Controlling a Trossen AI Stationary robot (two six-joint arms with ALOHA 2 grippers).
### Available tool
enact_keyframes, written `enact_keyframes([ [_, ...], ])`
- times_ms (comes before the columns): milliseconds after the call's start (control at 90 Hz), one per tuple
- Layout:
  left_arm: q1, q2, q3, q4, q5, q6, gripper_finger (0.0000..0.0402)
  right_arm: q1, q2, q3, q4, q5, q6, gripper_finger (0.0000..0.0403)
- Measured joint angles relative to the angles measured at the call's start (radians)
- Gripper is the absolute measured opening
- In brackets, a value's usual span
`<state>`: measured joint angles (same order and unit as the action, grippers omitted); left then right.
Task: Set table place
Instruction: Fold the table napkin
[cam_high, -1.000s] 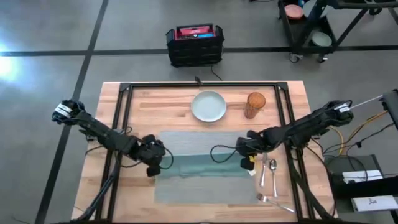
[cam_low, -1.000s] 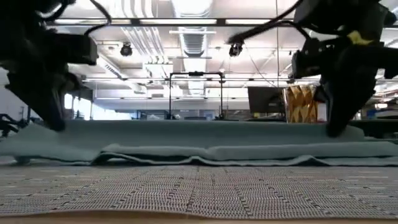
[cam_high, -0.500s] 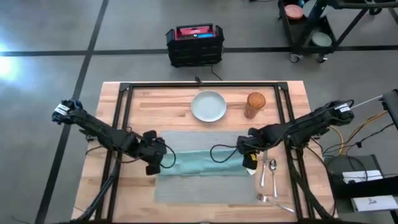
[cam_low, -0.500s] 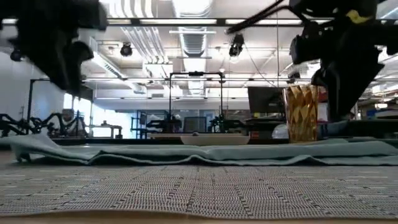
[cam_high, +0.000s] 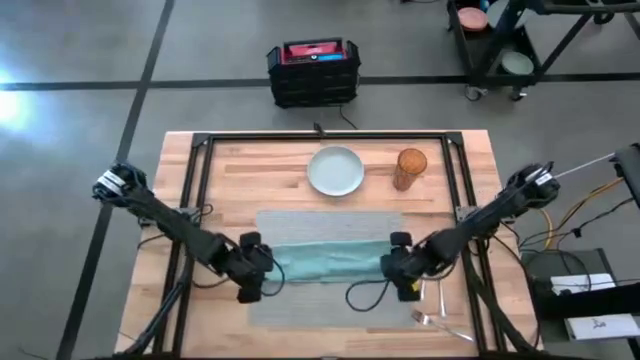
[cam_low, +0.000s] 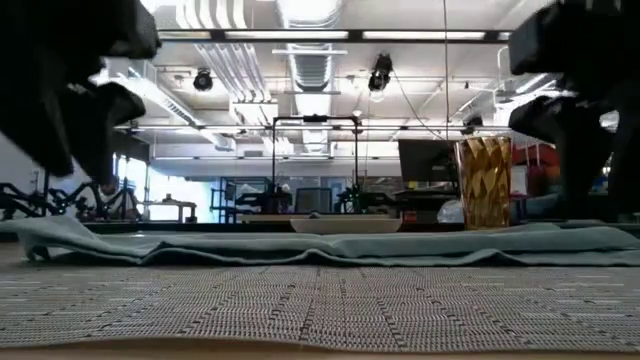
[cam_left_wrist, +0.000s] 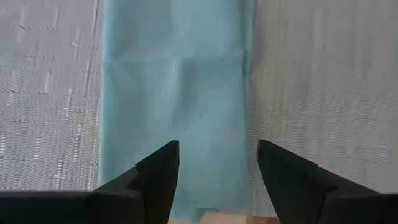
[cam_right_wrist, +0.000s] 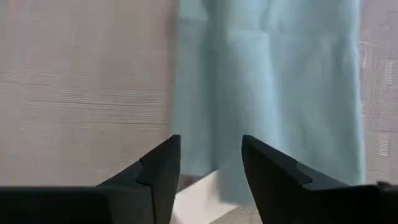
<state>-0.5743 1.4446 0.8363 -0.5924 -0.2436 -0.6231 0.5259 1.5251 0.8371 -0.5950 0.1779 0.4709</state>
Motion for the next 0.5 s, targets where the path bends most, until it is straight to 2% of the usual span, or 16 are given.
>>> enact_keyframes([
  [267, -0.003, 0.046, 0.014, 0.004, 0.019, -0.019, 0.0162, 0.000, 0.094, 0.007, -0.001, 0.008, 0.001, 0.0100],
  [500, -0.003, 0.043, 0.014, 0.006, 0.019, -0.024, 0.0137, 0.000, 0.072, 0.007, -0.005, 0.032, 0.001, 0.0008],
])
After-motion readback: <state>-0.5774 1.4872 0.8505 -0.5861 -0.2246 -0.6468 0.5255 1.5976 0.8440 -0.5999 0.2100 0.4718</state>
